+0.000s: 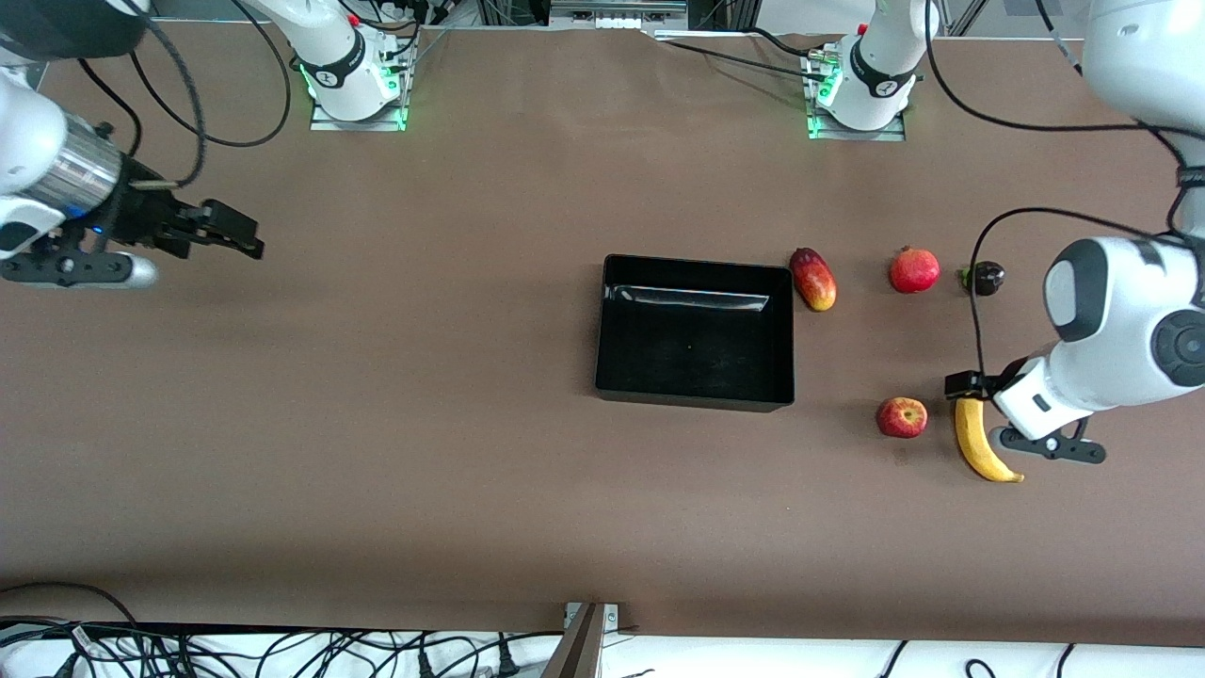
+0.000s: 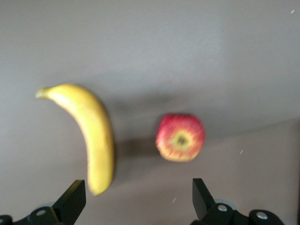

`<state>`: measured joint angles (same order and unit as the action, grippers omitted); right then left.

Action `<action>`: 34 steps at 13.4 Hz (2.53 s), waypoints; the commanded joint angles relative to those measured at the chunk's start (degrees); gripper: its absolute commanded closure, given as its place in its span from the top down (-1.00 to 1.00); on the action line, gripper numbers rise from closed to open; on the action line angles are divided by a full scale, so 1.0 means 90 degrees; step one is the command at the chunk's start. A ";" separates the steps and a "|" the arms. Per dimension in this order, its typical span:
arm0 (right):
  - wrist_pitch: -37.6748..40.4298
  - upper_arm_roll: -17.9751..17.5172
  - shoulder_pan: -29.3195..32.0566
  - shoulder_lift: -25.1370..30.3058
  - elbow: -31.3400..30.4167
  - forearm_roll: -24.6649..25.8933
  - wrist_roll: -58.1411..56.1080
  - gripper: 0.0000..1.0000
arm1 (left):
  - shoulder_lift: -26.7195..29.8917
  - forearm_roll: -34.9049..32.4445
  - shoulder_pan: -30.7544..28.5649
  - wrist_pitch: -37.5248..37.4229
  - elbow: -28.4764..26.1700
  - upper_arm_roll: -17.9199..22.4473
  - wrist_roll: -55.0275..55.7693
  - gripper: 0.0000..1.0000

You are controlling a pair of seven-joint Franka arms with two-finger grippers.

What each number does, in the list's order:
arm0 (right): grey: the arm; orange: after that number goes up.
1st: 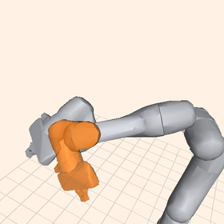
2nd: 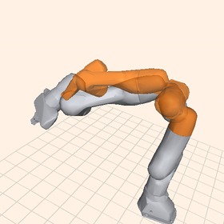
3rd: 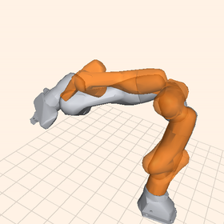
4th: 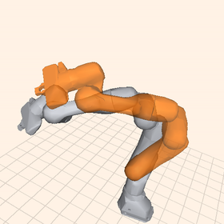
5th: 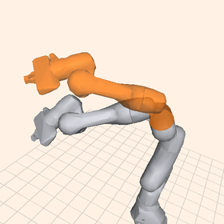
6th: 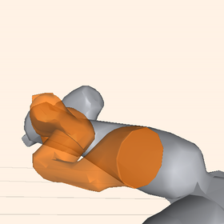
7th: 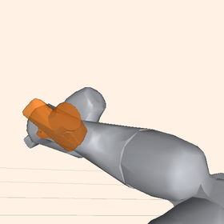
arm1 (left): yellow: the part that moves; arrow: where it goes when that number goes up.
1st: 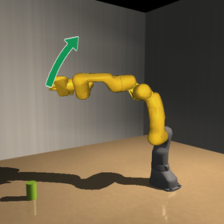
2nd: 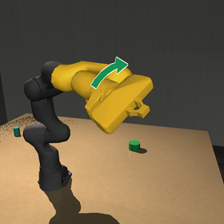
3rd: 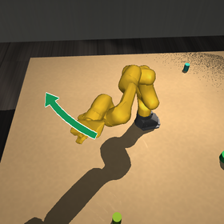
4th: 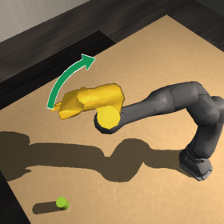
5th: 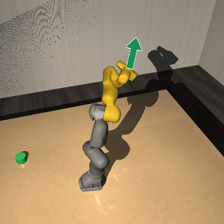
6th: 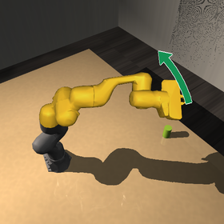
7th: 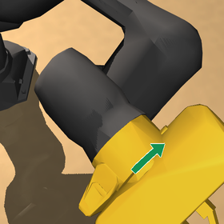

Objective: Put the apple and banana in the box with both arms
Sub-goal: 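Grasp the red apple beside the banana with the left gripper, then carry the apple over the black box and lower it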

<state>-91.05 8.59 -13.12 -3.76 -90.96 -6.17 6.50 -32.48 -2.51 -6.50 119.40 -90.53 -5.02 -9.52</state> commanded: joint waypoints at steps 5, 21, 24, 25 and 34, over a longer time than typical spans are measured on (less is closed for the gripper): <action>-0.0127 -0.0319 0.0305 0.0222 -0.0254 0.0734 -0.0234 1.00 | -0.0532 -0.0023 0.0273 0.2259 -0.0985 -0.0008 -0.0075 1.00; -0.0088 -0.0310 0.0315 0.0066 0.0019 0.0852 -0.0126 1.00 | -0.0123 -0.0062 0.2281 -0.1674 0.1173 -0.0174 0.1764 -0.77; -0.0088 -0.0290 0.0344 0.0018 -0.0001 0.0842 -0.0116 1.00 | 0.0034 -0.0053 0.2646 -0.1598 0.0628 -0.0349 0.2435 -0.73; -0.0088 -0.0290 0.0344 0.0017 0.0000 0.0842 -0.0126 1.00 | 0.0131 -0.0053 0.2617 -0.1355 0.0306 -0.0476 0.2474 -0.74; -0.0078 -0.0290 0.0344 0.0017 0.0000 0.0842 -0.0116 1.00 | 0.0484 -0.0053 0.2783 0.0962 -0.2060 -0.0760 0.3168 -0.66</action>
<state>-91.85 6.42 -10.61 -3.46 -91.48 0.88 5.45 -30.54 -2.72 18.66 126.98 -106.12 -11.52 17.79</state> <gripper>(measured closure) 0.000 0.317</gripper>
